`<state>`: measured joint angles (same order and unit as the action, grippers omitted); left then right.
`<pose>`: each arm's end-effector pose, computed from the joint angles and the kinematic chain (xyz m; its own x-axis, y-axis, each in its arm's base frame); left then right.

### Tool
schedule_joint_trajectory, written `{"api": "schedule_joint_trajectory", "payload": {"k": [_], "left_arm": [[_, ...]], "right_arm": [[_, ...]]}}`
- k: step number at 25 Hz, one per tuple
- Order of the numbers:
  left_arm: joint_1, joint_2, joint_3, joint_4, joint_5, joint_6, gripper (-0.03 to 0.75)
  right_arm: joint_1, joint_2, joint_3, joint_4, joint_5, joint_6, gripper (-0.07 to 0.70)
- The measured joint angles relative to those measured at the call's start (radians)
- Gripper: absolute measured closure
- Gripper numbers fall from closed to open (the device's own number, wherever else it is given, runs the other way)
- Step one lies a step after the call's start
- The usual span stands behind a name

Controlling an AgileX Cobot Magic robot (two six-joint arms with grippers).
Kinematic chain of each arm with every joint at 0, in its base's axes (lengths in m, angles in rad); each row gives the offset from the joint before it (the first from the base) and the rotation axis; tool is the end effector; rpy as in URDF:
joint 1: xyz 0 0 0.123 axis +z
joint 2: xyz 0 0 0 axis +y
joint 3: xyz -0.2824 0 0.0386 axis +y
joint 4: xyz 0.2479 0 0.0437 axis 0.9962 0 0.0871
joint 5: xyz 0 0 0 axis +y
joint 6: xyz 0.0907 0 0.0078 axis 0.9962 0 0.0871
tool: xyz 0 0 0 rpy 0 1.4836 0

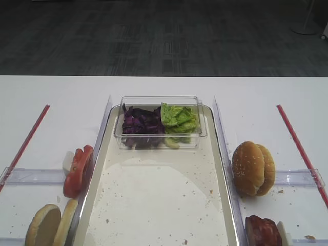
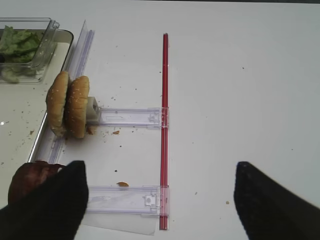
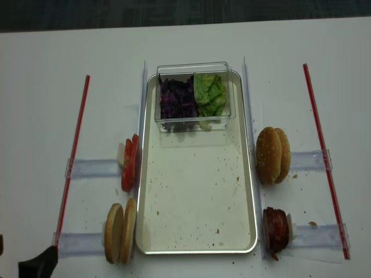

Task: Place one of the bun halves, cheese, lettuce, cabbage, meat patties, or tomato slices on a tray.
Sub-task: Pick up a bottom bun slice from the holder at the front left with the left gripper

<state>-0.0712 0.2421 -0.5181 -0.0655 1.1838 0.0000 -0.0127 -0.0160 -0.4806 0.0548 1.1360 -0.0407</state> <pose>0.0232 -0.0072 0.2713 -0.7317 0.0274 -0.6810 0.0942 0.9937 -0.0612 -0.0084 0.0046 0.2658 -0.5234 -0.0109 -0.8520 -0.0388 0.9992 0.0110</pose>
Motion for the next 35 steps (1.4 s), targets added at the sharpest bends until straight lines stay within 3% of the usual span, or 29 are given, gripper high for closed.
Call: {"api": "schedule_joint_trajectory", "payload": {"k": [13, 23, 35], "left_arm": [[0.0, 0.516, -0.164, -0.015, 0.047, 0.0, 0.097], [0.0, 0.86, -0.23, -0.015, 0.045, 0.0, 0.097], [0.0, 0.938, -0.24, -0.025, 0.029, 0.0, 0.097]], "right_arm": [[0.0, 0.0, 0.0, 0.0, 0.0, -0.002, 0.017], [0.0, 0.0, 0.0, 0.0, 0.0, -0.006, 0.017], [0.0, 0.0, 0.0, 0.0, 0.0, -0.006, 0.017]]}}
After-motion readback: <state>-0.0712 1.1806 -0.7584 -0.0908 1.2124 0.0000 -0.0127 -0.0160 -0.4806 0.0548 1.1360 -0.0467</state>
